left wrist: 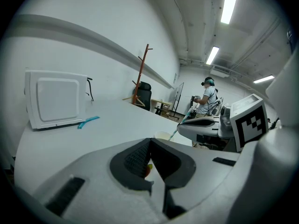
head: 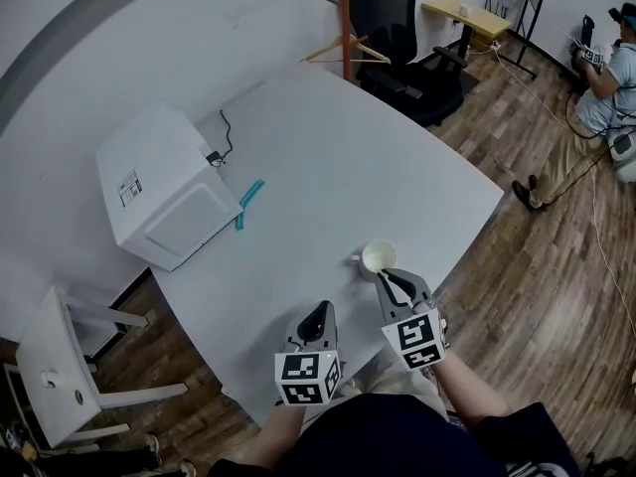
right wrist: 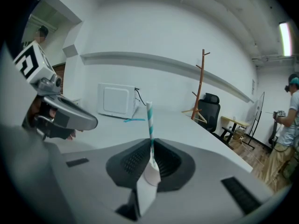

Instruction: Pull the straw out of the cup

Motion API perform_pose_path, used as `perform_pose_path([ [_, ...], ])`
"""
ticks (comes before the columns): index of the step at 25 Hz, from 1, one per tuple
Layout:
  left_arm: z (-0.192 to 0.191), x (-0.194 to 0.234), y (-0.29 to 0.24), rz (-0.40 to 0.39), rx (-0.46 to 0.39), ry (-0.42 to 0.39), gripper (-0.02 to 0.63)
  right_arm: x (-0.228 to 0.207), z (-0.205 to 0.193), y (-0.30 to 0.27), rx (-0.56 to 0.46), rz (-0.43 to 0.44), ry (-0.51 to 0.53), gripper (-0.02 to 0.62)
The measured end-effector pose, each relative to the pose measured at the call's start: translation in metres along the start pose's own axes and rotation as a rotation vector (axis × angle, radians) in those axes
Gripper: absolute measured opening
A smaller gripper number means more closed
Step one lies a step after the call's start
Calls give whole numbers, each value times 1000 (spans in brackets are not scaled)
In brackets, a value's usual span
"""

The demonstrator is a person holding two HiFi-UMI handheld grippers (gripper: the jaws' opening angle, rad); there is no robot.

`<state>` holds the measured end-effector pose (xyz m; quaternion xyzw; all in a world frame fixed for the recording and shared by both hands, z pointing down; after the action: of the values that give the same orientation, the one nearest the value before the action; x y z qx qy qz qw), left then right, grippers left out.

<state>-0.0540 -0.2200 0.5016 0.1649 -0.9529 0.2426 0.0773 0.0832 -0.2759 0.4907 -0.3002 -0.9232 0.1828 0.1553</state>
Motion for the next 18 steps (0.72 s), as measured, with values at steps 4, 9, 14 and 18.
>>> perform_pose_path([
  [4, -1, -4, 9, -16, -6, -12, 15, 2, 12, 17, -45, -33, -10, 43],
  [9, -3, -9, 19, -39, -10, -25, 15, 10, 27, 39, -96, -64, -20, 43],
  [14, -6, -15, 28, -69, -10, -40, 15, 19, 35, 59, -128, -87, -33, 43],
  [18, -7, -21, 34, -94, -12, -54, 15, 25, 38, 74, -149, -107, -42, 43],
])
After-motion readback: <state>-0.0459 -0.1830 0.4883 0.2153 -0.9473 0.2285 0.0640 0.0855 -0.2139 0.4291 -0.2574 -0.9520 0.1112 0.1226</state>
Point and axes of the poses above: the fingertips, and each gripper's own axes: y backward along the fingers, x to its left, z out of its top, the point moved 4 cm from there along y, backward along the fingers, and after that the axes turned 1 degree about x, right-handed, at the moved point
